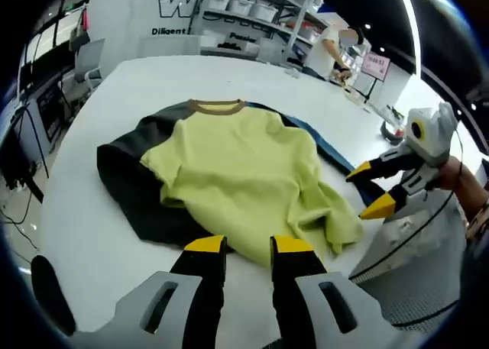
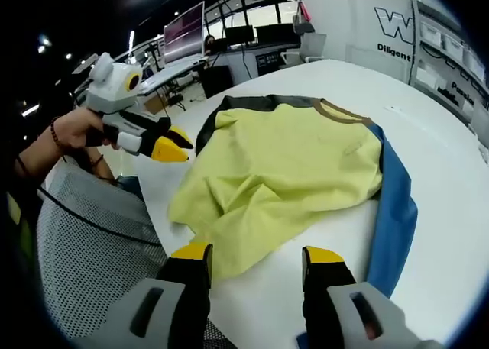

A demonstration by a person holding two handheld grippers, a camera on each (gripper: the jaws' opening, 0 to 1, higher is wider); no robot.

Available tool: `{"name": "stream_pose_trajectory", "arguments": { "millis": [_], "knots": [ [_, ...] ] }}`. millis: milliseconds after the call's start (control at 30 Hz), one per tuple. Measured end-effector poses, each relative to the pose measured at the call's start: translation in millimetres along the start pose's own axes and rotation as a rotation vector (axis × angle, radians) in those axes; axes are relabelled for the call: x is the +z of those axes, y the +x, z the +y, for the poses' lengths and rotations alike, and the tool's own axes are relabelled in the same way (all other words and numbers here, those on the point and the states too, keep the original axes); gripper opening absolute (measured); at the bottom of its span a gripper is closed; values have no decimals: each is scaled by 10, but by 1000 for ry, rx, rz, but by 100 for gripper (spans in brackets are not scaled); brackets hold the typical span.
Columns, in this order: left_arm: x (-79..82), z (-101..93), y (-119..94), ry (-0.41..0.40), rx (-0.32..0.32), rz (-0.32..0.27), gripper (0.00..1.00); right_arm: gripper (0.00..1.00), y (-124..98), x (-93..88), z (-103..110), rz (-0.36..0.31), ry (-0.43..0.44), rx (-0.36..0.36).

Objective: Fold the garment on the visible template until the final outline fits inside the template.

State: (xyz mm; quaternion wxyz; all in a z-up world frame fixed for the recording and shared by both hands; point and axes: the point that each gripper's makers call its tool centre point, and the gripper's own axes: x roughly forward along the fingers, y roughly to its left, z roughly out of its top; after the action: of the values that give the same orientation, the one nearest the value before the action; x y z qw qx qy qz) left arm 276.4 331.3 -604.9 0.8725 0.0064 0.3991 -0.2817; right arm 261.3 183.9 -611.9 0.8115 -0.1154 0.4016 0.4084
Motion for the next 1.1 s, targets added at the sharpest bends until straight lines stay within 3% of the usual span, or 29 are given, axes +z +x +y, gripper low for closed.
{"name": "stream_pose_trajectory", "arguments": {
  "millis": [100,233,367,467,500,567,700,767,833,867,933,1000,1033,1067,1100],
  "knots": [
    [-89,-126,14,71,-48,50,24,40,-4,-20,54,-3,-15,7],
    [-128,-244,25,92,-78,69,30,35,13,-48,117,10,-41,31],
    [-182,-349,36,130,-114,96,38,32,30,-27,255,25,-207,73],
    [-239,-396,81,150,-116,128,36,30,94,-85,337,61,-273,102],
    [-245,-405,99,167,-105,132,34,32,135,-76,337,58,-254,93],
    [-177,-423,103,272,-77,100,31,32,174,-89,342,73,-244,97],
    [-244,-550,152,283,-105,137,34,30,229,-129,317,116,-305,75],
    [-315,-541,170,357,-95,181,31,30,275,-158,293,143,-337,64],
    [-333,-542,199,370,-88,189,29,25,316,-171,292,157,-338,67],
    [-354,-512,218,379,-76,203,29,18,318,-206,267,190,-310,59],
    [-378,-469,232,422,-57,222,25,11,332,-186,224,190,-346,50],
    [-404,-453,254,408,-42,227,19,7,346,-199,195,190,-351,46],
    [-424,-446,256,401,-40,235,16,5,349,-198,186,187,-325,46],
    [-445,-422,256,389,-31,237,15,0,362,-107,143,121,-183,1],
    [-437,-397,261,386,-16,230,15,0,349,-114,144,128,-193,15]
  ]
}}
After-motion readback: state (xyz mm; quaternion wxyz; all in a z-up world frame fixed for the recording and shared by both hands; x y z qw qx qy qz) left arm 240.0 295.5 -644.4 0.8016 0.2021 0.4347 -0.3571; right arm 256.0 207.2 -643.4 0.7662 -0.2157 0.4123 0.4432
